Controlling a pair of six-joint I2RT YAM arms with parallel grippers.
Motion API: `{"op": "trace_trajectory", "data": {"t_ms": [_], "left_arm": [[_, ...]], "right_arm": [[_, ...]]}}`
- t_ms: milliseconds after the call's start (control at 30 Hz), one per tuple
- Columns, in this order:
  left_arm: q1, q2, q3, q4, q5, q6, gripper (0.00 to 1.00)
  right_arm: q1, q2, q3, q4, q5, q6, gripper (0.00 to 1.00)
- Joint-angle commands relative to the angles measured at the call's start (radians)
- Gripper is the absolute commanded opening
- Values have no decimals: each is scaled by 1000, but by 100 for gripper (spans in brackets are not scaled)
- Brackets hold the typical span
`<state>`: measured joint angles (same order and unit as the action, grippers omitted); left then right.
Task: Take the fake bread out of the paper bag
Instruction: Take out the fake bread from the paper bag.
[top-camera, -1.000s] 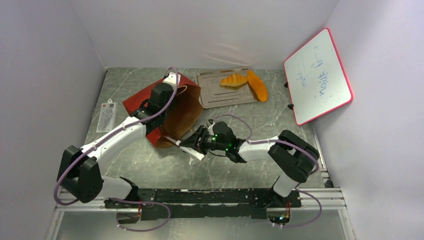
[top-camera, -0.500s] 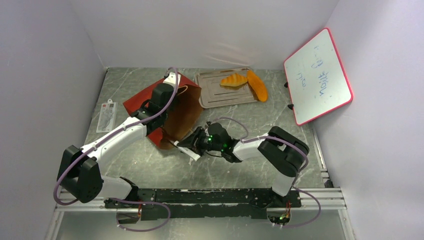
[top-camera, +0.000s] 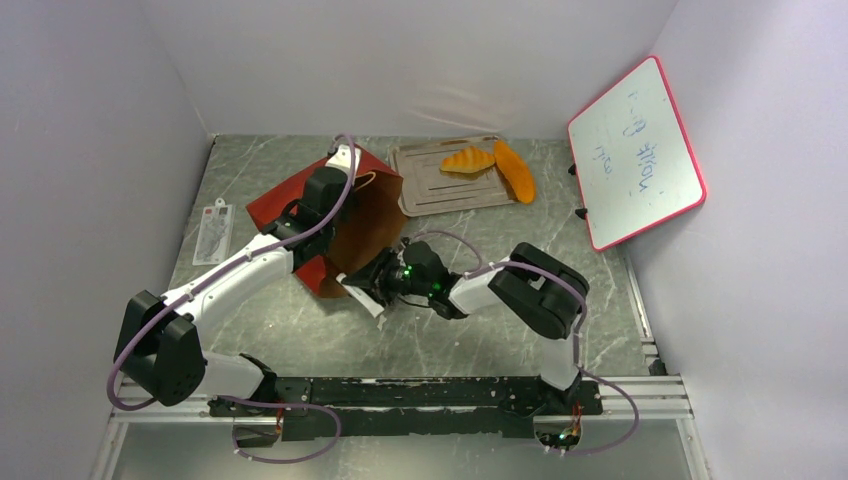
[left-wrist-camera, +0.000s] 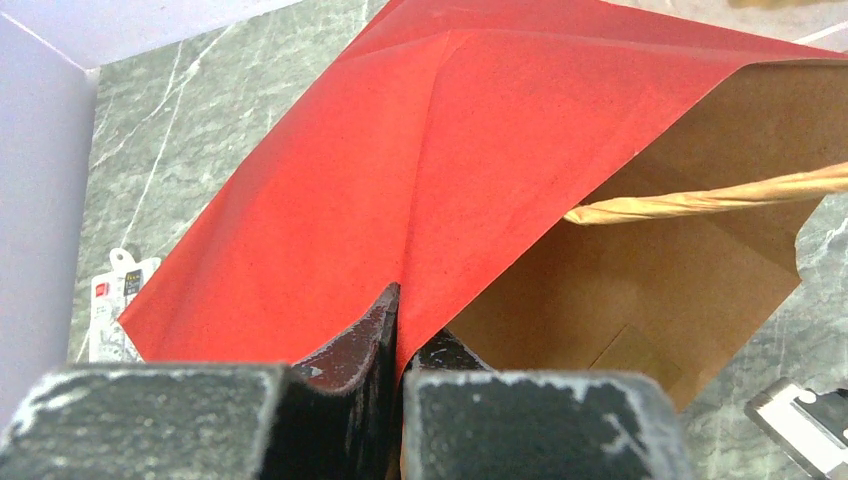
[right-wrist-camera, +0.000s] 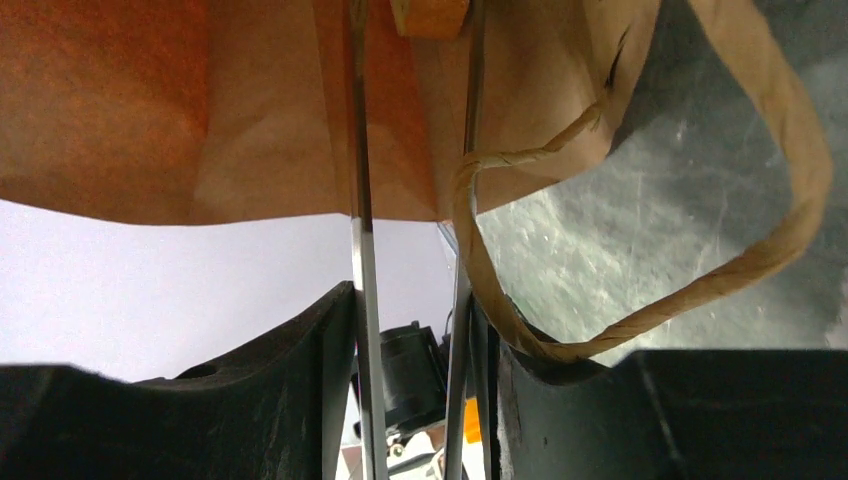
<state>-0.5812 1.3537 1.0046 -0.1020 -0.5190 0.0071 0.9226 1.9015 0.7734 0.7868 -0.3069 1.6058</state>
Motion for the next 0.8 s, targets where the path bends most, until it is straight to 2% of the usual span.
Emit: {"op": "trace_trajectory", "data": {"t_ms": [0,100,267,333,500,767], "left_arm": [[-12,-26,-4,36,14,-27,7],[-12,-23,-2,31,11,-30,7],[-12,5,25,-12,-48,-39,7],[-11,26,47,-31,-83,-50,7],[3,66,90,-54,-157,-85,7],[70,132,134,-68,-152,-111,7]], "right_arm": [[4,55,44,90,-12,12,46],[2,78,71,103,-21,8,42],[4,37,66,47,-5,-35,9],[1,9,55,21,-3,-53,2],[0,-85,20,-84,9,-130,0],[-26,-331,-114,-225,66,-258,0]]}}
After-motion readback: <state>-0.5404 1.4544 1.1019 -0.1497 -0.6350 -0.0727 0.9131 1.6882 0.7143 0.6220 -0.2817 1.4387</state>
